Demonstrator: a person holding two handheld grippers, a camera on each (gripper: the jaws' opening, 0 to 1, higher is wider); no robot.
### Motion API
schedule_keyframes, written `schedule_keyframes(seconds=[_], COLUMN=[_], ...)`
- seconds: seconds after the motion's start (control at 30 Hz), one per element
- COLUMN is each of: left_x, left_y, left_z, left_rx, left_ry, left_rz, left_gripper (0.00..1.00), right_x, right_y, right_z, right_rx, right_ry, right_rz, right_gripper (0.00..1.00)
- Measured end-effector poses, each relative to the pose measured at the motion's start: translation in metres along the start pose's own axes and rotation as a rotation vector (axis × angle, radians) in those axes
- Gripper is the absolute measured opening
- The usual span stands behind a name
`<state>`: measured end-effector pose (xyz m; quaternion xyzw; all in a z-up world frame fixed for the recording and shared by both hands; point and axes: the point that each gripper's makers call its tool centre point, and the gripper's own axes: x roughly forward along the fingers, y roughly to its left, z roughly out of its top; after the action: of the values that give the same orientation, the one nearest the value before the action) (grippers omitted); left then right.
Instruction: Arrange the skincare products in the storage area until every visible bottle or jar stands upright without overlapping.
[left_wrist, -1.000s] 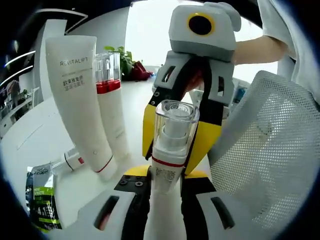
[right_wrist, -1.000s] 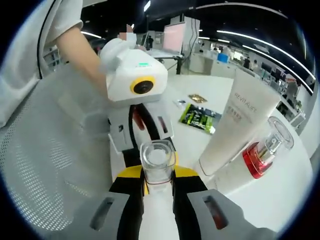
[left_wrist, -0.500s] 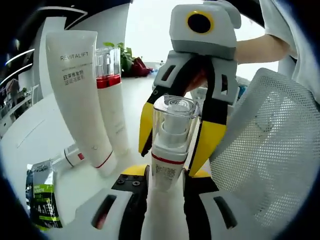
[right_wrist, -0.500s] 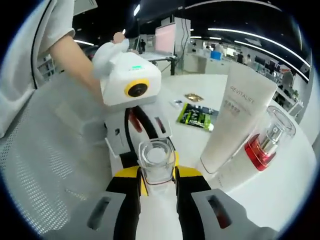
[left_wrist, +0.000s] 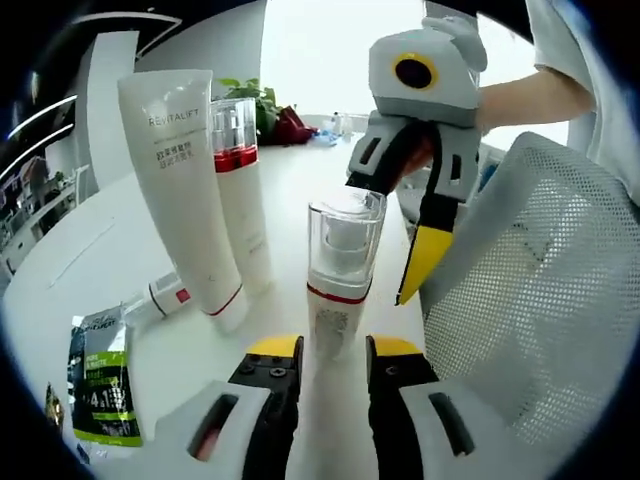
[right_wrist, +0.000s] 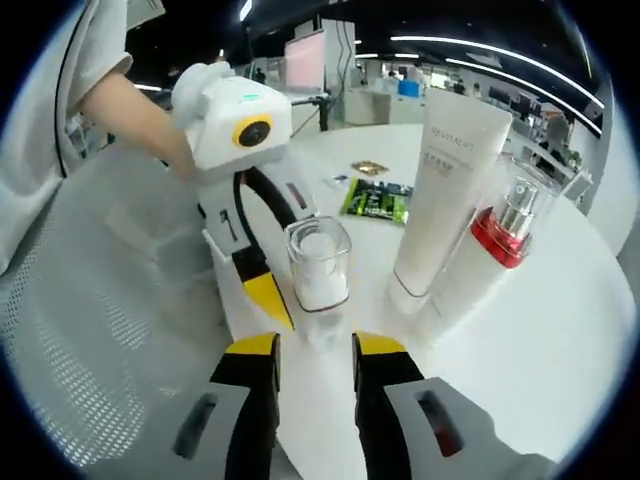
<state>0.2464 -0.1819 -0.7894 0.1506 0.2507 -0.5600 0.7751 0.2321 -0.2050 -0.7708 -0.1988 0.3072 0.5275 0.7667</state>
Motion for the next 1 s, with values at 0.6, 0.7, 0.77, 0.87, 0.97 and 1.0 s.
schedule_keyframes(seconds=[0.6,0.7,0.77,0.87,0.97,1.0], left_x=[0.013,0.017,0.021,0.027,0.031,0.032], left_y=[0.008,0.010,0.011,0.014,0.018,0.019], left_z=[0.007,0.009,0.011,0.013,0.015,0.016], left_rx=[0.015,0.015,0.018,0.024,0.025,0.027], left_ry=[-0.020,-0.025,-0.025,-0.025,-0.034,-0.035], left_rz=[0.041,0.037,0.029,0.023,0.014,0.012], left_gripper=[0.24,0.24,0.24,0.23,0.23,0.23], right_x=[-0.037,-0.038,-0.039,-0.042,-0.045,-0.046], right_y=[-0.009,-0.010,-0.011,-0.012,-0.015,-0.015], right_z=[-0.013,-0.013,-0.014,-0.016,-0.016,-0.016], right_rx=[0.140,0.146,0.148,0.156,0.173,0.174], right_ry=[-0.041,-0.045,-0.044,-0.048,-0.061,-0.061], right_rz=[-0.115,-0.123,-0.126,-0.136,-0.150,-0.153], right_gripper=[0.26,0.26,0.26,0.25,0.25,0.25])
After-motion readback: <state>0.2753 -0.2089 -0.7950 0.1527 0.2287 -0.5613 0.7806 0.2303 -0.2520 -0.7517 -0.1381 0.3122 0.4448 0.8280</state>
